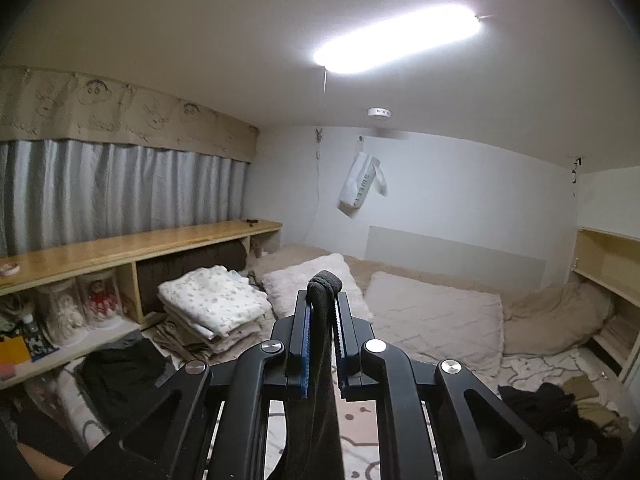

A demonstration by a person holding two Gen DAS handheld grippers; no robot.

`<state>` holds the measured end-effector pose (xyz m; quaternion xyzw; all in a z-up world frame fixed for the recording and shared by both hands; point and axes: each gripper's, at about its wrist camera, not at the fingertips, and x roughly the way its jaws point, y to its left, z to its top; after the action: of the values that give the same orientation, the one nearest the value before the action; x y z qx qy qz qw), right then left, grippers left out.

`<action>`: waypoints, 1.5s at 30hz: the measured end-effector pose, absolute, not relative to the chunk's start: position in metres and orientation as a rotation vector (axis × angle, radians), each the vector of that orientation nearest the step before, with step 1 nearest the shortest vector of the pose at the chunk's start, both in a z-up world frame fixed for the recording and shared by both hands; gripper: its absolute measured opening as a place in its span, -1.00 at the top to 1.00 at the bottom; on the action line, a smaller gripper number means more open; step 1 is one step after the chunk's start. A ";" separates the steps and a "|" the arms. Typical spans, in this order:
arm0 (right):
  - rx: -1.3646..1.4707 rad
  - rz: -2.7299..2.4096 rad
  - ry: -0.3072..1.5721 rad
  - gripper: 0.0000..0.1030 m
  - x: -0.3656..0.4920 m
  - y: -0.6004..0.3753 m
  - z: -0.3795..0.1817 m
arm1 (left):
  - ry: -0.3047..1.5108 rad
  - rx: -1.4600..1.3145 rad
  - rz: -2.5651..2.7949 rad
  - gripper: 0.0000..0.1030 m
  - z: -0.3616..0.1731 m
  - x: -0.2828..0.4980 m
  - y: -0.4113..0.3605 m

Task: Fold clothes
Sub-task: 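Grasp the hanging grey shirt with the left tool while the right tool holds it up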

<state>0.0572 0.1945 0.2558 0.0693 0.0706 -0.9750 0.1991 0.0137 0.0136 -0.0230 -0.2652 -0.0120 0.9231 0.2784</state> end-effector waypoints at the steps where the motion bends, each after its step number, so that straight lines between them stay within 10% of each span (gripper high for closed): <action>1: 0.187 -2.720 0.193 0.79 0.058 0.196 0.256 | -0.035 -0.714 2.497 -0.46 -0.025 0.011 0.013; 45: 0.584 -2.648 0.095 0.79 -0.003 0.252 0.173 | 0.039 -0.869 2.441 -0.45 -0.108 -0.020 0.101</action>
<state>-0.0033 0.2524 0.1730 0.2105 0.0344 -0.9536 0.2126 -0.0197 0.1011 -0.1083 -0.3228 0.0144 0.9065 0.2718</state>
